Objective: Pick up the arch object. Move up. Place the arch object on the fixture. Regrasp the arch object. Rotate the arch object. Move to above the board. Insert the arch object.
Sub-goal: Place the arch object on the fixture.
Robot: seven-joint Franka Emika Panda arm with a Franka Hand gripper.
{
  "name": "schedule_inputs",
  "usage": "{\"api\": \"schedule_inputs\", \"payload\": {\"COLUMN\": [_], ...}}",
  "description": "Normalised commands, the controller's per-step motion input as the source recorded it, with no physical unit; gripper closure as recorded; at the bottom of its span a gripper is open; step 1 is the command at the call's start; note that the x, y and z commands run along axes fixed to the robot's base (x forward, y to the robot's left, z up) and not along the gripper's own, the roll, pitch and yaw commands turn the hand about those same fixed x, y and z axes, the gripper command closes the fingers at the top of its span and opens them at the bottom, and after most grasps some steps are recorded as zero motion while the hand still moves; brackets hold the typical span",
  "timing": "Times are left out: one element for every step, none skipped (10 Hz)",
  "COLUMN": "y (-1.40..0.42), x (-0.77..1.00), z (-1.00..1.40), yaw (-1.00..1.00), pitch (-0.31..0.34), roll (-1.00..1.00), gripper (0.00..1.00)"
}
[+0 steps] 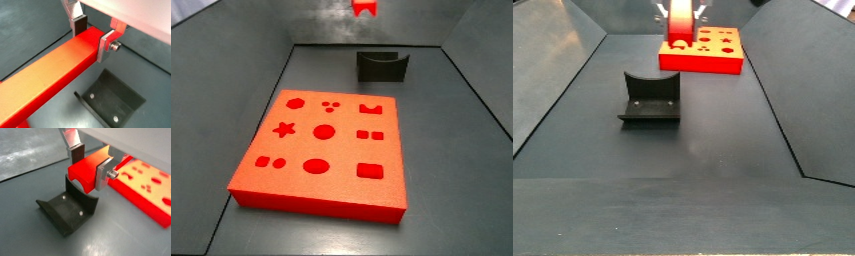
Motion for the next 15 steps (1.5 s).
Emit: {"api": "schedule_inputs", "payload": {"y": [0.11, 0.08, 0.07, 0.06, 0.06, 0.05, 0.03, 0.06, 0.06, 0.07, 0.07, 0.08, 0.09, 0.09, 0.1], "x": [0.92, 0.78, 0.72, 0.59, 0.5, 0.4, 0.3, 0.13, 0.11, 0.11, 0.12, 0.13, 0.14, 0.15, 0.16], "z": [0.09, 0.04, 0.02, 0.01, 0.0, 0.0, 0.01, -1.0, -1.0, -1.0, -1.0, -1.0, -1.0, -1.0, -1.0], "yaw": [0.1, 0.05, 0.02, -0.04, -0.06, -0.08, -0.09, -0.17, -0.17, -0.18, -0.18, -0.18, -0.16, -0.14, -0.12], "pitch": [0.179, 0.214, 0.204, 0.179, 0.16, 0.141, 0.121, 0.027, 0.012, 0.005, 0.012, 0.023, 0.014, 0.001, -0.008], "roll": [-1.0, -0.99, -0.88, -0.65, -0.47, -0.31, -0.22, -1.0, -1.0, -1.0, -1.0, -1.0, -0.86, -0.69, -0.51], "gripper": [1.0, 1.0, 1.0, 1.0, 1.0, 1.0, 1.0, 1.0, 1.0, 1.0, 1.0, 1.0, 1.0, 1.0, 1.0]}}
